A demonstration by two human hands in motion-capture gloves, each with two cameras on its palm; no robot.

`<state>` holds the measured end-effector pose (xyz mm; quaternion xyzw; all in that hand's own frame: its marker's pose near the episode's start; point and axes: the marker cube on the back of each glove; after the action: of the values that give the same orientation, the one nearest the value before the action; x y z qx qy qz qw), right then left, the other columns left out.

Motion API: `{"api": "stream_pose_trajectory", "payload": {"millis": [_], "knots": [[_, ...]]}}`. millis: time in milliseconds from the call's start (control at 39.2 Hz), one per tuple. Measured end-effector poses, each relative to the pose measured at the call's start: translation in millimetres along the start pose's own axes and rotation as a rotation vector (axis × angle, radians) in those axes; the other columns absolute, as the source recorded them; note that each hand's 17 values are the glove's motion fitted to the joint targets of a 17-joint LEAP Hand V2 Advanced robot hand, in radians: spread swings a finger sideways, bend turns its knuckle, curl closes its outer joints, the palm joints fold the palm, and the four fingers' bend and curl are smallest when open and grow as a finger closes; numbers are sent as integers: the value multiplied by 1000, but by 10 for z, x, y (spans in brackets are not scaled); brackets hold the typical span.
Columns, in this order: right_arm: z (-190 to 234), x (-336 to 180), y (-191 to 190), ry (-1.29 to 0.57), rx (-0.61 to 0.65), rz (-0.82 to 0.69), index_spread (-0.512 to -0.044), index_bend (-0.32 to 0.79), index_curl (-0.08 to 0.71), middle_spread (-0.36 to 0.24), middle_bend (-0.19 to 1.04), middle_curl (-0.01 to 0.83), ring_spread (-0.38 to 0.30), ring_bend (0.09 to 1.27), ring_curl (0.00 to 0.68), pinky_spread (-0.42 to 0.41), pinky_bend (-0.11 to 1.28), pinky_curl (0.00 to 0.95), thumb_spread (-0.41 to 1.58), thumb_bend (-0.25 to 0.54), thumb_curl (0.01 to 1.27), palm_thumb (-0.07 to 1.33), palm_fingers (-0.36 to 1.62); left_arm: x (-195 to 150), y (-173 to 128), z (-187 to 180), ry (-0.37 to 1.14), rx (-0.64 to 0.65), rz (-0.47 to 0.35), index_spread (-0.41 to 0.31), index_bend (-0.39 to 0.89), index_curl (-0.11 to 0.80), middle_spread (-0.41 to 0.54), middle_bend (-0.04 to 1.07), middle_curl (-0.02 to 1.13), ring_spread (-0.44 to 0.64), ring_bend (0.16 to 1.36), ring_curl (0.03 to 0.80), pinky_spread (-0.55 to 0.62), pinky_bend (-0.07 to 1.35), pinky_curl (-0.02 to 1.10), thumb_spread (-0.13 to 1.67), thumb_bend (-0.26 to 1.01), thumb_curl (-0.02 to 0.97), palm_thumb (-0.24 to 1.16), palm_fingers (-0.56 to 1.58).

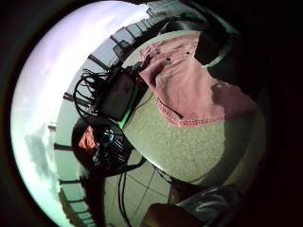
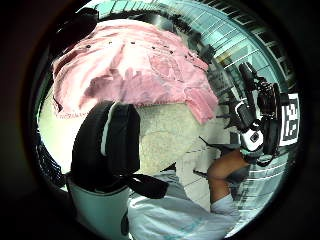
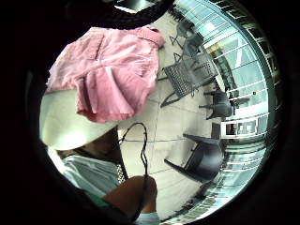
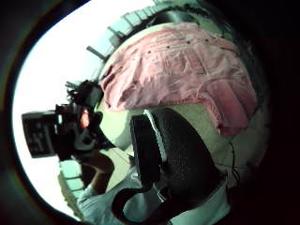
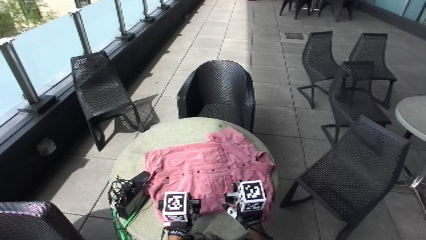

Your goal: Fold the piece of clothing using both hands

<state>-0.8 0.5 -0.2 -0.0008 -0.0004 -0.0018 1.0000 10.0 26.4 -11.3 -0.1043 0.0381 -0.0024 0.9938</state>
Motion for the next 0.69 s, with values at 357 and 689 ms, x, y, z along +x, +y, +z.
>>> {"api": "stream_pose_trajectory", "payload": {"millis": [357,689], "knots": [[-15,-54,-12,-17,5,-23,-350,135,137,-62,253,186,127,283,134,245,465,219,1029,123,113,278,231,238,581,-134,186,-442,-7,-109,160,187,-4,169,196,101,529,239,164,437,256,1051,116,129,242,572],[-44,-67,-13,3,-27,-10,-378,138,186,-68,245,250,143,299,176,269,479,267,1181,66,162,295,201,161,474,-9,150,-388,3,-118,155,251,3,164,244,111,542,271,180,433,310,1198,62,187,251,546]]}}
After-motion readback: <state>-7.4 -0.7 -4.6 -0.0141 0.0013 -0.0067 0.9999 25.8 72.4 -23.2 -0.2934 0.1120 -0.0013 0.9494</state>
